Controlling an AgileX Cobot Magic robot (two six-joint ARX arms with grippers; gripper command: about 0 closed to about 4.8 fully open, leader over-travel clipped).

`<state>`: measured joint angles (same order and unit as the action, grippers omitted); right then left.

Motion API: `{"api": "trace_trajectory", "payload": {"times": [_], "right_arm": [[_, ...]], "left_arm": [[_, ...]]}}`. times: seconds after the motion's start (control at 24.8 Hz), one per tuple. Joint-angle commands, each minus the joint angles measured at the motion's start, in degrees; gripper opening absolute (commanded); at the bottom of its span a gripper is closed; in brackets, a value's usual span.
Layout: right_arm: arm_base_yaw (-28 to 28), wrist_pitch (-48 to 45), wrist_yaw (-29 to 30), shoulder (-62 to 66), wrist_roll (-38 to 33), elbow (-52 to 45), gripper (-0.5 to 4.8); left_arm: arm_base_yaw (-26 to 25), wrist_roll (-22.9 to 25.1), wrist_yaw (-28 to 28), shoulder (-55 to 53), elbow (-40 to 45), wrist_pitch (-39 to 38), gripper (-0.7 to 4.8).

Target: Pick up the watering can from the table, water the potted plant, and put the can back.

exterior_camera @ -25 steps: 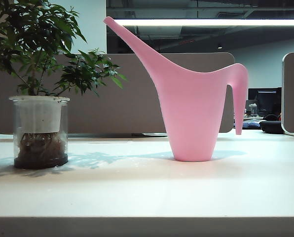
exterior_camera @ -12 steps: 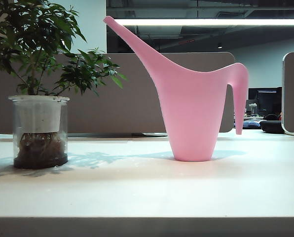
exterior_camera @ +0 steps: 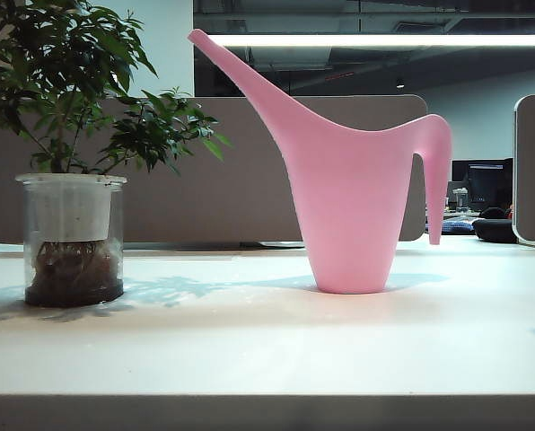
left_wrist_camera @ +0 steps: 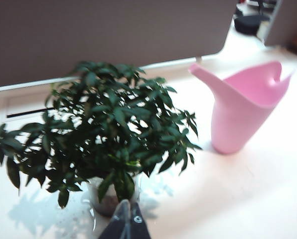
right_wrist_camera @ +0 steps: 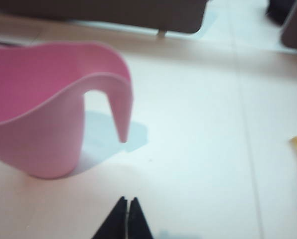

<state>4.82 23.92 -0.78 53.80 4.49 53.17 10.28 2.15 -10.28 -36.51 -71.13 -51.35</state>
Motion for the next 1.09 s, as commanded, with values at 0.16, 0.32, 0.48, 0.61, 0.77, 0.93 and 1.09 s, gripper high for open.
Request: {"api": "trace_trajectory", "payload": {"times": [0.16, 0.32, 0.48, 0.61, 0.77, 0.93, 1.09], "right_arm": [[0.04, -8.0, 7.13, 5.33, 0.04, 0.26, 0.84], [-0.04, -12.28, 7.1, 12.07, 0.11, 0.24, 3.37], [-0.04, -16.13, 7.32, 18.53, 0.48, 0.11, 3.38], [-0.04, -23.02, 7.52, 23.15, 0.48, -1.14, 3.42], [-0.09, -34.49, 8.63, 30.45, 0.46, -2.47, 4.47], [-0.09, -41.22, 8.0, 35.12, 0.44, -2.47, 4.33], [-0.31, -47.25, 8.02, 39.1, 0.37, -2.47, 4.18]], "left_arm": [[2.62, 2.34, 0.13, -2.47, -0.09, -0.42, -0.05], [3.06, 2.36, 0.22, -2.8, -0.09, 0.52, -0.05], [3.04, 2.36, 0.15, -2.78, -0.11, 1.97, -0.05], [3.04, 2.36, 0.17, -2.78, -0.11, 2.45, -0.05], [3.04, 2.38, 0.17, -2.78, -0.11, 2.62, -0.05], [3.04, 2.38, 0.2, -2.78, -0.11, 2.8, -0.05], [3.04, 2.36, 0.17, -2.78, -0.11, 2.78, -0.05]]}}
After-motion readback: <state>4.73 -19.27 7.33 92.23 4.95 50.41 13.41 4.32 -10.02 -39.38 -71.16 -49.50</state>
